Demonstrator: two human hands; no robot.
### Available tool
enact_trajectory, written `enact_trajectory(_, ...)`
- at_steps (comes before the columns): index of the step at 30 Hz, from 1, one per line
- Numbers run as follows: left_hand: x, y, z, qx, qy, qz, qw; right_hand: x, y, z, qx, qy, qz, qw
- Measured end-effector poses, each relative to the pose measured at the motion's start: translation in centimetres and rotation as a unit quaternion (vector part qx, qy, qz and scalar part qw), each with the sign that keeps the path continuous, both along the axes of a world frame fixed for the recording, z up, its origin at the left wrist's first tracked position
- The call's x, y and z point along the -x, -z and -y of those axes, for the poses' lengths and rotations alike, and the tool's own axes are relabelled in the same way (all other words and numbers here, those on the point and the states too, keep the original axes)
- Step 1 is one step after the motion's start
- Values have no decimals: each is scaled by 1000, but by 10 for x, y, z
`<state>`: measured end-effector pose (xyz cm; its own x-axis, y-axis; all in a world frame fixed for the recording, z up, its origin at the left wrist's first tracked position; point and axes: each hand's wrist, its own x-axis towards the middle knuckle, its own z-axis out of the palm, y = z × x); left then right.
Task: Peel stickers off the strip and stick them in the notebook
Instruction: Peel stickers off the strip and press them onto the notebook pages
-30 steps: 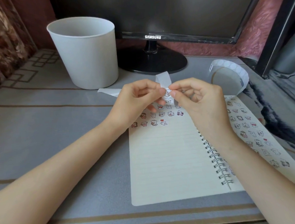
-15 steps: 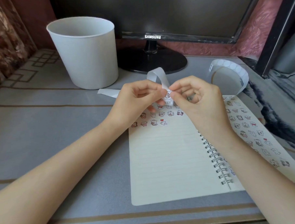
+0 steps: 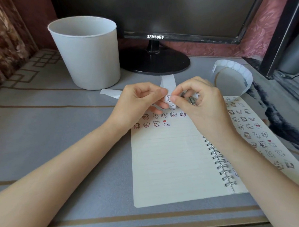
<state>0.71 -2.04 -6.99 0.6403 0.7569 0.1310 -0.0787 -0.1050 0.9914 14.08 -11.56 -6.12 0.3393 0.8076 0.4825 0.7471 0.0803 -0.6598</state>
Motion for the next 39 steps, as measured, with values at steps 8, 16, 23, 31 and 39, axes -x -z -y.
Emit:
enact_trajectory(8, 0, 0, -3, 55, -27, -1, 998, 4, -11, 9, -17, -16, -38, 999)
enact_trajectory(16, 0, 1, -3, 45, -44, -38, 997, -4, -12, 13, 173, -30, -179, 968)
enact_trajectory(23, 0, 2, -3, 46, -43, -43, 997, -5, -8, 13, 208, -9, -143, 968)
enact_trajectory(31, 0, 1, -2, 49, -43, -48, 997, -7, -2, 10, 222, 13, -105, 969)
enact_trajectory(39, 0, 0, -2, 51, -43, -47, 997, -8, 2, 10, 218, 20, -74, 973)
